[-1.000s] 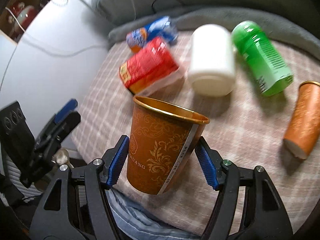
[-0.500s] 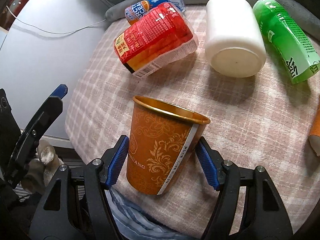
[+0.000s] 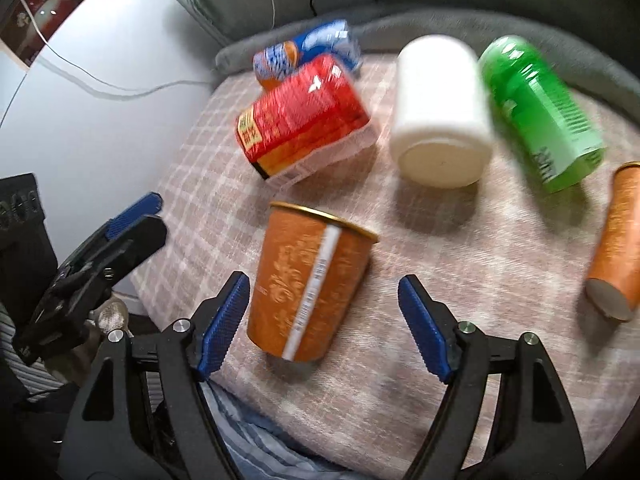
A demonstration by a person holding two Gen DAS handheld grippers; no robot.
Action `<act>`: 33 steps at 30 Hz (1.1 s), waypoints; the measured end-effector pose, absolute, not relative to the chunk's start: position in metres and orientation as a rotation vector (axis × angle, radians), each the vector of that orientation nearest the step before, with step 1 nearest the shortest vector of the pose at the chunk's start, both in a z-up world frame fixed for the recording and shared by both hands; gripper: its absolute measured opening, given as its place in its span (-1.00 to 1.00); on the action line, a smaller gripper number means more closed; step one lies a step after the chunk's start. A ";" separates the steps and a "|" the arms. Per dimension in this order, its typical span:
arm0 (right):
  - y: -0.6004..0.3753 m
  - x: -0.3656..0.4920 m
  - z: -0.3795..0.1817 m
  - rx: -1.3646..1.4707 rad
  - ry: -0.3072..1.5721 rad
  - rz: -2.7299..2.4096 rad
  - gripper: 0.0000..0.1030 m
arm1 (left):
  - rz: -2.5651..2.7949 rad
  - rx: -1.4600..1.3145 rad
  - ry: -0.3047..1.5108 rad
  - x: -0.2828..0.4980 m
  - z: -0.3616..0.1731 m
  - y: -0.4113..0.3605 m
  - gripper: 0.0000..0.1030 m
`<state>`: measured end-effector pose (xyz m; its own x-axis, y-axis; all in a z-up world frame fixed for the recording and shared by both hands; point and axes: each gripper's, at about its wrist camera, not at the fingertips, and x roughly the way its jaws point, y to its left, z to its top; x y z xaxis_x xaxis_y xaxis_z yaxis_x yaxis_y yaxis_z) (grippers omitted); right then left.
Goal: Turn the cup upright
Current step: 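Bring the upright cup to the left gripper while the left gripper closes on it and right opens, then hold the cup rim-up in the left gripper and lower it onto the table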
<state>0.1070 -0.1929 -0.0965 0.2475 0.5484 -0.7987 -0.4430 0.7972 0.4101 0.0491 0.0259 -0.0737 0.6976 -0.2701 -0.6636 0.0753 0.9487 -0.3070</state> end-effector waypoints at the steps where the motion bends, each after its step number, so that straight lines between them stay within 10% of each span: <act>1: -0.196 0.104 -0.093 0.106 1.113 0.662 0.54 | -0.204 -0.268 0.785 0.051 -0.074 0.024 0.64; 33: -0.291 0.037 -0.070 0.144 0.817 0.276 0.54 | -0.452 -0.415 1.111 0.116 -0.129 -0.011 0.55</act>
<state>0.0366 -0.2914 -0.0697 0.6510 0.2972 -0.6985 -0.1865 0.9546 0.2323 0.1160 -0.0113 -0.1286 0.3718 -0.5412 -0.7543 0.1390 0.8358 -0.5312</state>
